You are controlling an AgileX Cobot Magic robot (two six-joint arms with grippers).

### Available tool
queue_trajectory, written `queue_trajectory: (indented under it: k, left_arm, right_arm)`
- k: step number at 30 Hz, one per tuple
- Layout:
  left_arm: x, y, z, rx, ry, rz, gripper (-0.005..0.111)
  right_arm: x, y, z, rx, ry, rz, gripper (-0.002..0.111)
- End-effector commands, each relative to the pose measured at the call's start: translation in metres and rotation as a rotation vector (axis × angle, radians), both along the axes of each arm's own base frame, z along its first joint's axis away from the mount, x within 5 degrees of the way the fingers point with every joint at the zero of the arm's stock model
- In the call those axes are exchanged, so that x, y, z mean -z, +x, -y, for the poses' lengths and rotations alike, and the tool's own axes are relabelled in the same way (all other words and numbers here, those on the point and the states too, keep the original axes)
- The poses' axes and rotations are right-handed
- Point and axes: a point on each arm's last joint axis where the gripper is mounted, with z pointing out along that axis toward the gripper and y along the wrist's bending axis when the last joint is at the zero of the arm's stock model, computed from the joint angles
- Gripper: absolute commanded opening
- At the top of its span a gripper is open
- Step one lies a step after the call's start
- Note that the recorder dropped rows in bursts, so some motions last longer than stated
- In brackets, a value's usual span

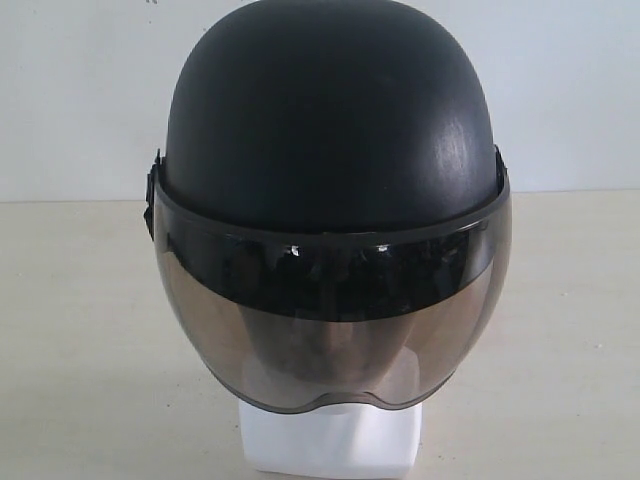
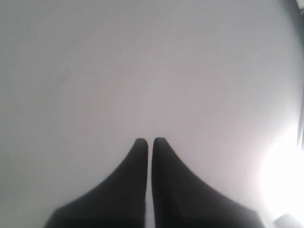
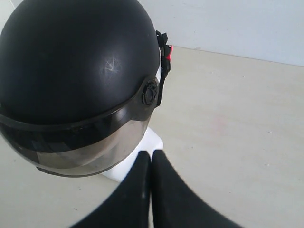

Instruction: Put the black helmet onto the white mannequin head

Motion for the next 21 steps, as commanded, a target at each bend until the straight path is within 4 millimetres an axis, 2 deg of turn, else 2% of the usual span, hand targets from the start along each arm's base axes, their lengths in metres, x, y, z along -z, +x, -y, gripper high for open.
queue_trajectory:
  k: [1,5,7,9,15,17,19,21]
  left_arm:
    - [0.003,-0.001,-0.012,0.133,-0.351,-0.045,0.004]
    - [0.013,0.008,-0.020,0.265,-0.646,-0.130,0.004]
    - [0.019,0.013,-0.023,0.261,-0.709,-0.168,0.004]
    - [0.028,0.020,-0.026,0.187,-0.689,-0.197,0.004]
    - [0.061,0.043,-0.028,-0.240,-0.199,-0.206,0.004]
    - [0.079,0.052,-0.029,-0.329,-0.073,-0.273,0.004]
    - [0.099,0.061,-0.029,-0.432,0.134,-0.338,0.004]
    - [0.115,0.067,-0.029,-0.475,0.253,-0.395,0.004]
  right_arm:
    - [0.000,0.000,0.001,0.004,0.000,0.013,0.000]
    - [0.000,0.000,0.001,0.004,0.000,0.013,0.000]
    - [0.000,0.000,0.001,0.004,0.000,0.013,0.000]
    - [0.000,0.000,0.001,0.002,-0.003,0.014,0.000]
    - [0.000,0.000,0.001,0.002,-0.003,0.014,0.000]
    - [0.000,0.000,0.001,0.002,-0.003,0.014,0.000]
    - [0.000,0.000,0.000,0.001,-0.001,0.013,0.000]
    - [0.000,0.000,0.000,0.000,0.000,0.013,0.000]
